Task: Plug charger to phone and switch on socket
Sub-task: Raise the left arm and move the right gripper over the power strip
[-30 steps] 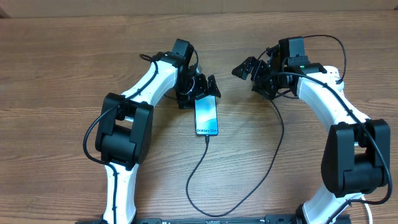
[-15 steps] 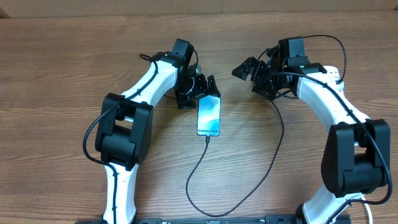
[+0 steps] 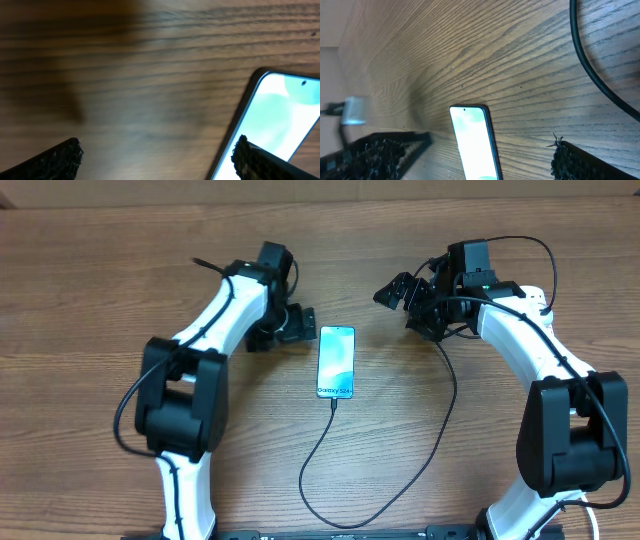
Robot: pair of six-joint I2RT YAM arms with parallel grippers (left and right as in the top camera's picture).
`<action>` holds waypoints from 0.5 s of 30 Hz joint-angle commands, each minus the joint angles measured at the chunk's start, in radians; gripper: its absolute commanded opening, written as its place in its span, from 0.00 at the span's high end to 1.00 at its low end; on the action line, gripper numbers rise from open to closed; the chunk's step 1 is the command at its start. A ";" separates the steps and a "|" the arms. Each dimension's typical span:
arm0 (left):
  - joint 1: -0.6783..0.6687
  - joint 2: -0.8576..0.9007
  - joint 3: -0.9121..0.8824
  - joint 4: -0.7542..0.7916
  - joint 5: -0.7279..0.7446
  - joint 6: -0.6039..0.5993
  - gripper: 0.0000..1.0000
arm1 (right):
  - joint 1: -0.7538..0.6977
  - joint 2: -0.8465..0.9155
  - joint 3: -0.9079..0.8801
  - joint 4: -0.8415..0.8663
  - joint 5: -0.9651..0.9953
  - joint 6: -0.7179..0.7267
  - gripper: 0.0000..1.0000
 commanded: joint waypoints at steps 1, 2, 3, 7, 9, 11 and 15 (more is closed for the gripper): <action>-0.007 -0.169 0.007 -0.024 -0.128 0.079 0.00 | -0.003 -0.008 0.023 -0.001 0.010 -0.009 0.00; -0.007 -0.205 0.007 -0.036 -0.131 0.089 0.01 | -0.003 -0.008 0.023 -0.002 0.010 -0.009 0.00; -0.007 -0.245 0.007 -0.047 -0.130 0.093 0.00 | -0.003 -0.008 0.023 -0.004 0.010 -0.008 0.00; -0.007 -0.355 0.007 -0.090 -0.130 0.095 0.00 | -0.003 -0.008 0.023 -0.023 0.008 -0.008 0.00; -0.007 -0.404 0.007 -0.112 -0.130 0.095 0.00 | -0.003 -0.008 0.023 -0.039 0.009 -0.009 0.00; -0.007 -0.438 0.007 -0.123 -0.130 0.095 0.00 | -0.004 -0.008 0.023 -0.045 0.009 -0.009 0.00; -0.007 -0.478 0.007 -0.132 -0.130 0.095 0.00 | -0.005 -0.008 0.023 -0.053 0.009 -0.009 0.00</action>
